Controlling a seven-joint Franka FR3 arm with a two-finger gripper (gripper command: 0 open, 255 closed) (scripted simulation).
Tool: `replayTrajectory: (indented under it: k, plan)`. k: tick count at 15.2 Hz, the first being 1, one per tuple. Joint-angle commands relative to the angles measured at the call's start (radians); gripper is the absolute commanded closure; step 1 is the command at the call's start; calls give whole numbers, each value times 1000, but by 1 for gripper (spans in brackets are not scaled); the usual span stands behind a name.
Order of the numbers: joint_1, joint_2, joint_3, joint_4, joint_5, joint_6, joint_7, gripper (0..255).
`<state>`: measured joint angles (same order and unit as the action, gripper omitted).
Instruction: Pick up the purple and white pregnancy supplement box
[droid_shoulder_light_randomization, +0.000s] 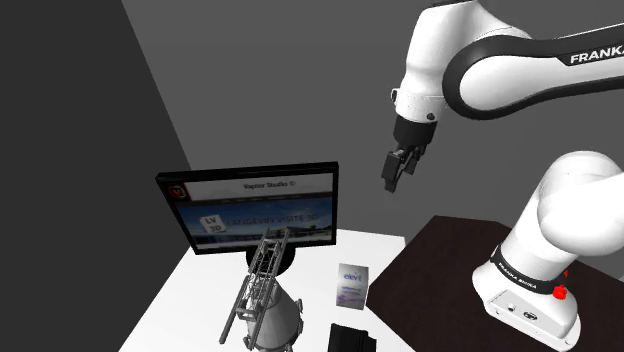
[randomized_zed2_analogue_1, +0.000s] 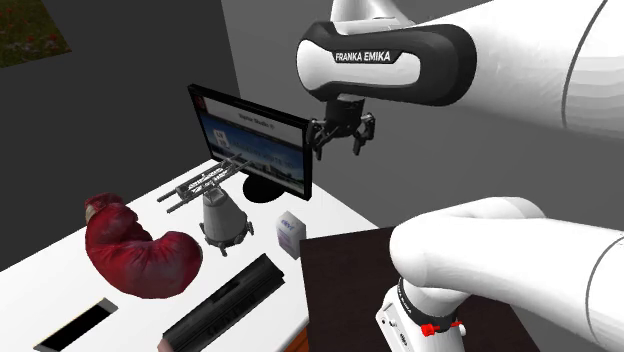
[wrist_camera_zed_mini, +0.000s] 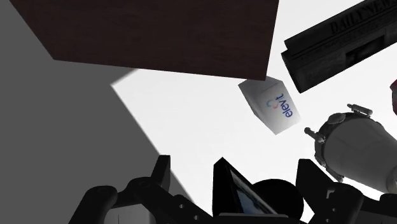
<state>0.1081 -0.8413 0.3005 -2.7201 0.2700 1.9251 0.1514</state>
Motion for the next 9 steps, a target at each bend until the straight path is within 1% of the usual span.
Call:
replayTrajectory:
  k: [1,5,9]
  plan:
    - [15,24,32,-43,24,71,12,0]
    - [46,112,114,-107,77,227,47,0]
    - [66,246,202,-145,122,403,86,0]
